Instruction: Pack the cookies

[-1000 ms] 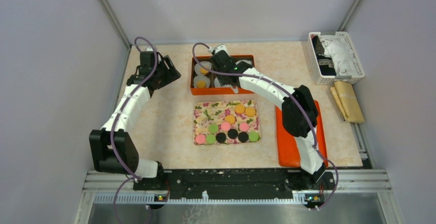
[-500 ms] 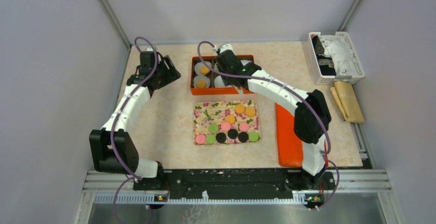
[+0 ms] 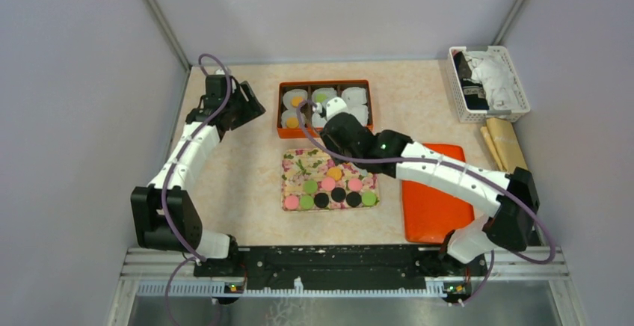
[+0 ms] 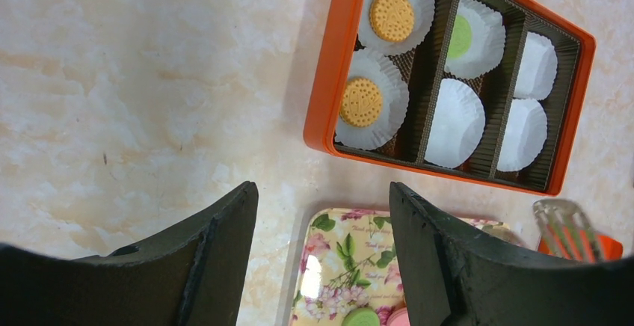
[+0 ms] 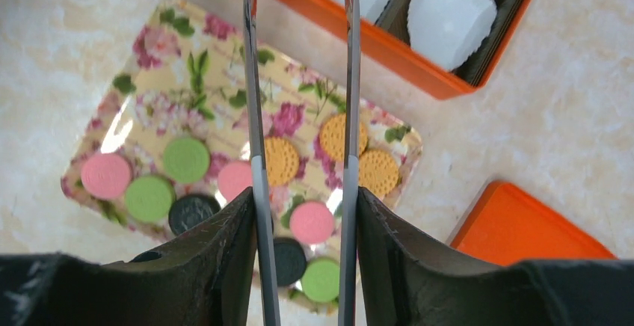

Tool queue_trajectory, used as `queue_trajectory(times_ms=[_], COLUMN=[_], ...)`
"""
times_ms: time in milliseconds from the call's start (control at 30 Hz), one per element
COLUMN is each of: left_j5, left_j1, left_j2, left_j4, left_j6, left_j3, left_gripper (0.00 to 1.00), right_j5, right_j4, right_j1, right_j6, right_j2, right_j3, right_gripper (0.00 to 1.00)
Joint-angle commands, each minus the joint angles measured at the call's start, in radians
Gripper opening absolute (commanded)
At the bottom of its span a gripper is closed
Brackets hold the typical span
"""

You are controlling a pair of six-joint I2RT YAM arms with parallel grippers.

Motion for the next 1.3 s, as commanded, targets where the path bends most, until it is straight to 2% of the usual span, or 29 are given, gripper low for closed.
queue_trajectory(times_ms=[0, 267, 467, 867, 1267], left_j5=[0.006, 0.000, -0.002, -0.013, -0.017], left_j1=[-0.016, -0.050, -0.060, -0.061, -0.061], left_j2=[0.011, 0.010, 0.001, -0.006, -0.009], left_j4=[0.021, 0.020, 0.019, 0.016, 0.017], left_j6=[-0.001, -0.009, -0.010, -0.007, -0.002], left_j3=[0.039, 0.046, 0.050, 0.040, 0.036], left_gripper=[0.71, 0.71, 0.71, 0.72, 0.72], right_j5=[0.026, 0.049, 0.058, 0.064, 0.060], right_j4=[-0.049, -0.108, -0.124, -0.065, -0.026], right_j1=[0.055, 0.068, 0.068, 0.067, 0.066], right_j6=[0.085, 0.230, 0.294, 0.321, 0.314], right_j2=[-0.099, -0.213, -0.216, -0.163, -0.103], right_j3=[-0.080, -0.251, -0.338, -0.392, -0.369], right_gripper=[0.46, 0.47, 0.48, 0.48, 0.47])
